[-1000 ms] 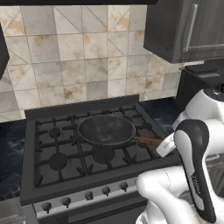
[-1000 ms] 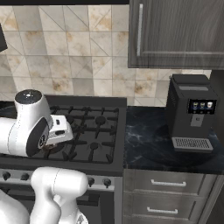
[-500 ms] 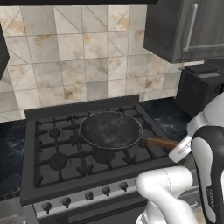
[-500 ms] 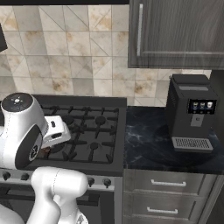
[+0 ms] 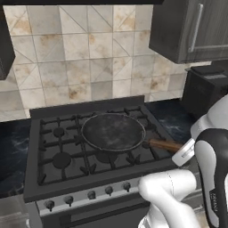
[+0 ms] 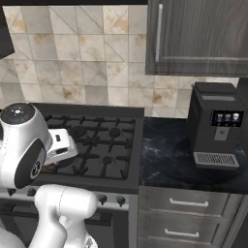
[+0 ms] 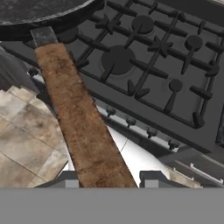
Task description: Move the pot and pan from the stove into the sink.
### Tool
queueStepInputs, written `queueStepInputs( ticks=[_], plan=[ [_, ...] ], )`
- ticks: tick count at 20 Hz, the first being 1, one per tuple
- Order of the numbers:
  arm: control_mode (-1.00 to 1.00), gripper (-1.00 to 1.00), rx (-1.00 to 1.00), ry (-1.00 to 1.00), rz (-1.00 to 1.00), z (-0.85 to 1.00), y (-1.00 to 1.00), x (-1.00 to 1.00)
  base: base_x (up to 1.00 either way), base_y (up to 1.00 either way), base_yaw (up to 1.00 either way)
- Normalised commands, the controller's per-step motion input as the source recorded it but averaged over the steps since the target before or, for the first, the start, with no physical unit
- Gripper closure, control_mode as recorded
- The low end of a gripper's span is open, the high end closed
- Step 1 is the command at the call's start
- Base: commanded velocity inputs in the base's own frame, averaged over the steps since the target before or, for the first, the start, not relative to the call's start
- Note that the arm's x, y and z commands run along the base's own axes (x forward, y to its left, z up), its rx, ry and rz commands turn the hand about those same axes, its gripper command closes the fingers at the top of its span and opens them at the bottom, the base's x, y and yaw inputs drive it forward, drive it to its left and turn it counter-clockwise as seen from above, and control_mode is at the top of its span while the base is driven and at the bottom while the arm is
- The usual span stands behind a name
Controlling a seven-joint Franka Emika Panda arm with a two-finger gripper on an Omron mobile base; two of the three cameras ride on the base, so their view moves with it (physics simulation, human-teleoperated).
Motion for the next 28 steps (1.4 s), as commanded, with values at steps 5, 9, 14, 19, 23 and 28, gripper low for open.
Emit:
queueStepInputs(
  ticks=[5,9,14,19,23,28],
  plan=[
    [1.00,1.00,0.00,0.00,0.00,0.00,0.00,0.00,-0.38,0.00,0.36],
    [1.00,1.00,0.00,0.00,0.00,0.00,0.00,0.00,-0.32,-0.03,0.42],
    [1.00,1.00,0.00,0.00,0.00,0.00,0.00,0.00,-0.32,0.00,0.42],
    [1.00,1.00,0.00,0.00,0.00,0.00,0.00,0.00,-0.24,-0.06,0.43],
    [1.00,1.00,0.00,0.00,0.00,0.00,0.00,0.00,-0.17,-0.08,0.45],
    [1.00,1.00,0.00,0.00,0.00,0.00,0.00,0.00,-0.15,-0.04,0.46]
  ],
)
